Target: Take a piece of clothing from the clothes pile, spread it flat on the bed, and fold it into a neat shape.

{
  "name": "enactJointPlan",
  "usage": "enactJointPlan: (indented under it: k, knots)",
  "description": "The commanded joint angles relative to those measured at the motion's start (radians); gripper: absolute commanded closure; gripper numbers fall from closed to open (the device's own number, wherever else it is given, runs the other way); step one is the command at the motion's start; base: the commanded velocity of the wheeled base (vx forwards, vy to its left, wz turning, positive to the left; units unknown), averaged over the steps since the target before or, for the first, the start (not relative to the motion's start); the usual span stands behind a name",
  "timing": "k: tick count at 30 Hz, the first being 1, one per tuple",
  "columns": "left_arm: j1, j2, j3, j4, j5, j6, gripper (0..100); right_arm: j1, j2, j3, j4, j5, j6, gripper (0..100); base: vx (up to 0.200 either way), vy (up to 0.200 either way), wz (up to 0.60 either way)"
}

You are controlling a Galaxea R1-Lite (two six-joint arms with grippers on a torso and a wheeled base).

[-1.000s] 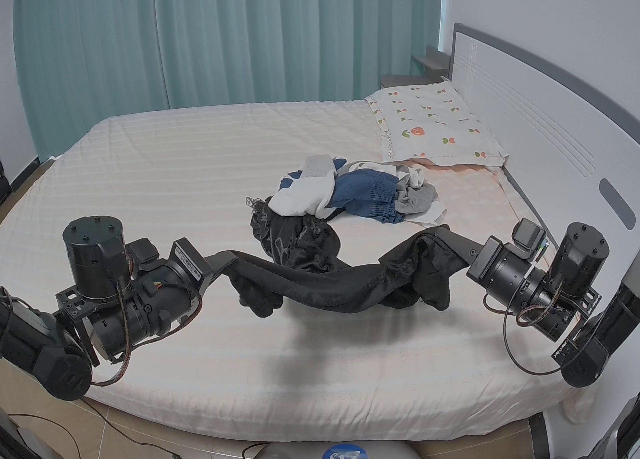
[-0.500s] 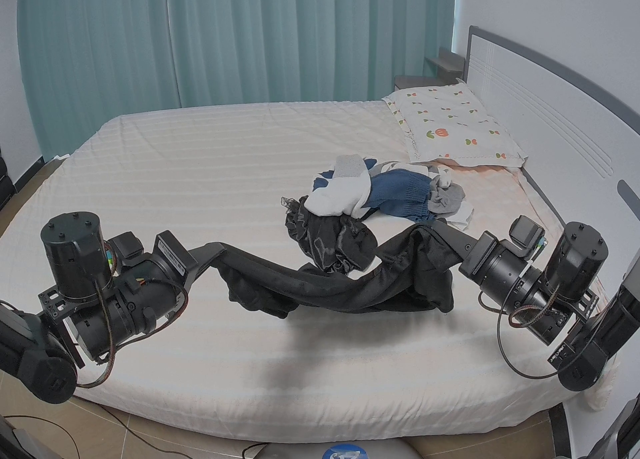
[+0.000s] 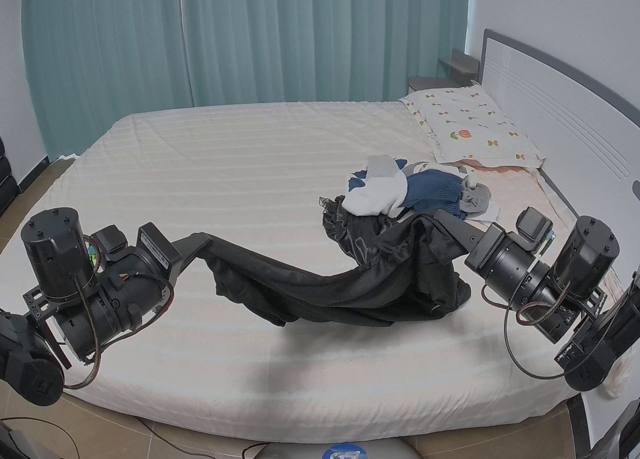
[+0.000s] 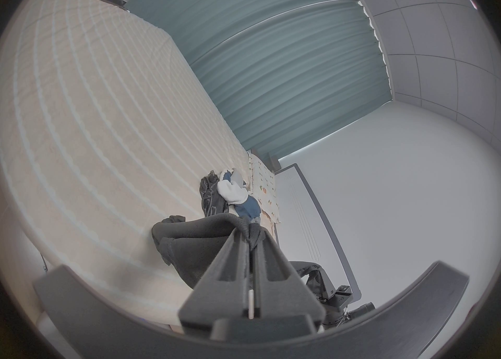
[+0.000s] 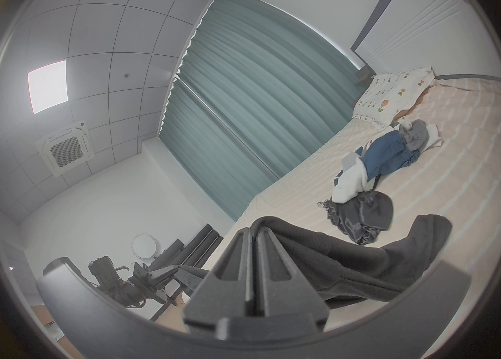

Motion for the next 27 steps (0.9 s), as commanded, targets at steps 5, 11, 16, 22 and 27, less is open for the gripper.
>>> enactJointPlan:
  k: [5, 11, 16, 22, 27]
  knots:
    - [0.001, -0.033, 0.0, 0.014, 0.002, 0.009, 100, 0.015, -0.011, 0.001, -0.002, 0.0, 0.0, 100, 0.0, 0.2, 0.0]
    - [0.0, -0.036, 0.0, 0.037, 0.002, 0.046, 100, 0.029, -0.011, -0.001, -0.002, -0.001, -0.003, 100, 0.0, 0.2, 0.0]
    - [0.001, -0.05, -0.001, 0.041, 0.002, 0.048, 100, 0.032, -0.011, -0.002, -0.002, -0.003, -0.004, 100, 0.0, 0.2, 0.0]
    - [0.001, -0.052, -0.003, 0.044, 0.003, 0.052, 100, 0.048, -0.01, -0.015, 0.0, -0.04, -0.024, 100, 0.0, 0.2, 0.0]
    - [0.001, -0.065, -0.009, 0.07, 0.008, 0.052, 100, 0.061, -0.01, -0.015, 0.0, -0.044, -0.026, 100, 0.0, 0.2, 0.0]
